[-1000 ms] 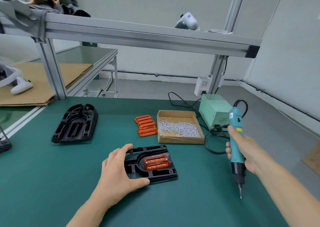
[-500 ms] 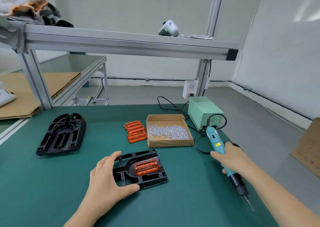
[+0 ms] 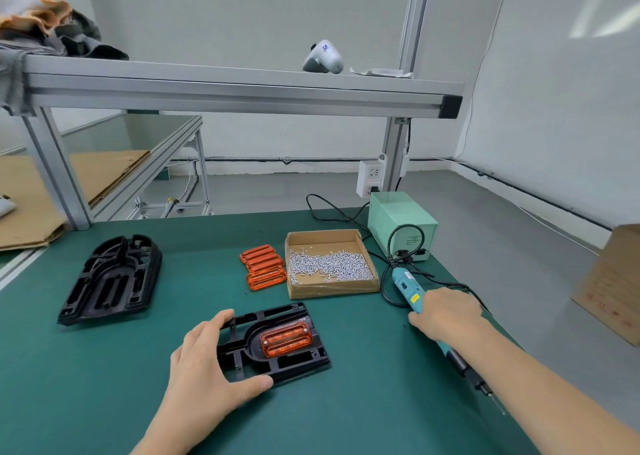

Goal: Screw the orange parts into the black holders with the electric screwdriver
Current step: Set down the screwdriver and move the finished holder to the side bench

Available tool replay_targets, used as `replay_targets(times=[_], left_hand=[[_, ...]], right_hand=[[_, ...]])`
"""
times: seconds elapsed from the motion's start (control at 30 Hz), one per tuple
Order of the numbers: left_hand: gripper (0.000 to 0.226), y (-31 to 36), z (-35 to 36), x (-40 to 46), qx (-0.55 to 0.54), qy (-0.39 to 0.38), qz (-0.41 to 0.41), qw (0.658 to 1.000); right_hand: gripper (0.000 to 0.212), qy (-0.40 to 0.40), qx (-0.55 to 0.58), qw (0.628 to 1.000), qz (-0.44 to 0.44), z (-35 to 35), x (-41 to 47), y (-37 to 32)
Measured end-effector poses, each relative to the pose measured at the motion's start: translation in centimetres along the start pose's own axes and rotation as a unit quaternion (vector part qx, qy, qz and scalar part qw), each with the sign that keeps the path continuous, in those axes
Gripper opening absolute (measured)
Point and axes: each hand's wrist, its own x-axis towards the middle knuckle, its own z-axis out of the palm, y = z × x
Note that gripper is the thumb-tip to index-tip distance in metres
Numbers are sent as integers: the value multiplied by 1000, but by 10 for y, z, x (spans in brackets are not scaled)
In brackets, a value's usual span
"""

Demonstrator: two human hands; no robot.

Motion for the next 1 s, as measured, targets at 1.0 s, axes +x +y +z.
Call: replay_targets(times=[1.0], left_hand=[[118, 7, -6, 3, 43, -20, 20, 999]], right_hand=[[55, -69, 82, 994, -18, -23, 4, 13]])
